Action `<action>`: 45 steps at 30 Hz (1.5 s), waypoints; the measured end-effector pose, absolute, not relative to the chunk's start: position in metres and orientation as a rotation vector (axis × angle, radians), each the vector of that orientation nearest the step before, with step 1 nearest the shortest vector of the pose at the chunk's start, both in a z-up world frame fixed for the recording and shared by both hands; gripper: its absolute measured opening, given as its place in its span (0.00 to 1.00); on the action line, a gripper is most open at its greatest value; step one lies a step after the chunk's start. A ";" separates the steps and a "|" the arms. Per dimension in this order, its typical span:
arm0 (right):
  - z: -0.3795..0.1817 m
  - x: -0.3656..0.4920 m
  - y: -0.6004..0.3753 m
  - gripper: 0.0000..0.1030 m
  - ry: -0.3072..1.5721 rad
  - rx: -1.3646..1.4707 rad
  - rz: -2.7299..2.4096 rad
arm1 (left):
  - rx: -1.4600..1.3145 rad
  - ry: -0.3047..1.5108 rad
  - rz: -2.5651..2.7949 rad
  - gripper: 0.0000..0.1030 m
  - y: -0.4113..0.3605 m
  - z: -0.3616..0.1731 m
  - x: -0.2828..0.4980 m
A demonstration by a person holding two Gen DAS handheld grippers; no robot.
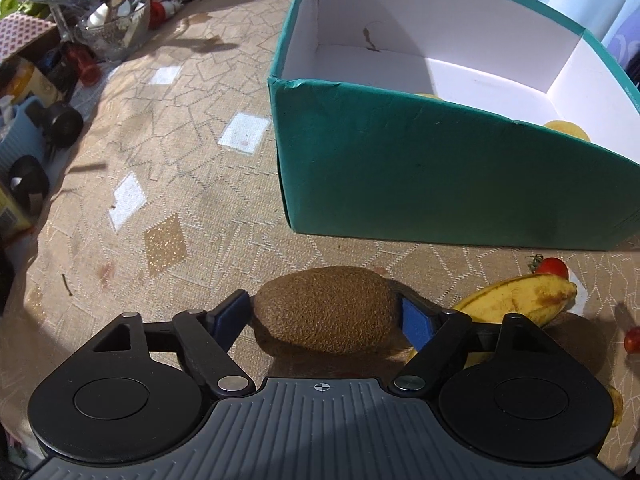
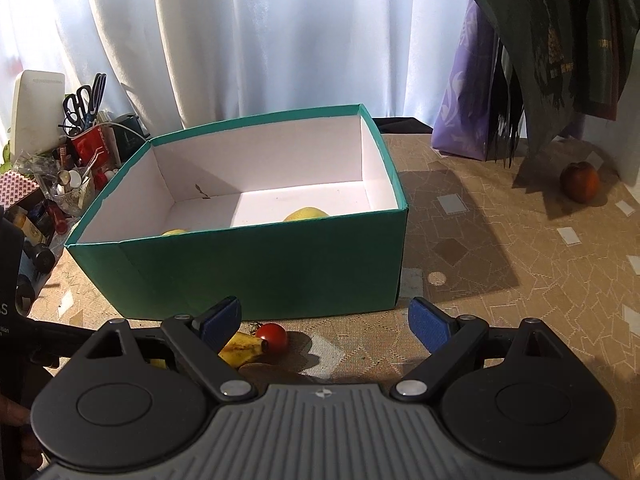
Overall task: Organize fruits
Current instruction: 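Grasp the brown kiwi with the left gripper while the right gripper grasps another kiwi, then lift the kiwi with the left gripper and carry it into the teal box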
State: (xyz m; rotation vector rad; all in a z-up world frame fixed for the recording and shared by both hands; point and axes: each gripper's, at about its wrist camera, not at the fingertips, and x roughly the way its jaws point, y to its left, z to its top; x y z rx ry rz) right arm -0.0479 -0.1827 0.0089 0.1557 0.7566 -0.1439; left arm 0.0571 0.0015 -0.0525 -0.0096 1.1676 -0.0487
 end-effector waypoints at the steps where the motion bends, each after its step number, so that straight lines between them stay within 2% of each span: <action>1: 0.009 -0.048 -0.183 0.88 0.757 0.154 -0.145 | -0.007 1.166 -0.052 0.76 0.001 -0.052 0.056; 11: 0.006 -0.054 -0.198 0.88 0.780 0.109 -0.219 | -0.023 1.120 -0.126 0.75 0.003 -0.032 0.046; 16: 0.000 -0.060 -0.200 0.77 0.833 0.084 -0.208 | -0.027 1.081 -0.154 0.75 0.005 -0.018 0.040; 19: -0.001 -0.066 -0.198 0.75 0.854 0.091 -0.155 | -0.036 1.068 -0.162 0.75 0.007 -0.012 0.037; 31: -0.025 -0.043 -0.151 0.75 0.970 -0.027 0.061 | -0.053 1.046 -0.173 0.75 0.016 -0.006 0.029; 35: -0.033 -0.034 -0.146 0.69 1.004 -0.048 0.088 | -0.060 1.044 -0.165 0.75 0.021 -0.005 0.028; 37: -0.036 -0.031 -0.144 0.61 1.020 -0.048 0.106 | -0.061 1.046 -0.166 0.75 0.022 -0.006 0.027; 45: -0.047 -0.022 -0.145 0.62 1.039 -0.088 0.136 | -0.067 1.055 -0.169 0.75 0.024 -0.008 0.027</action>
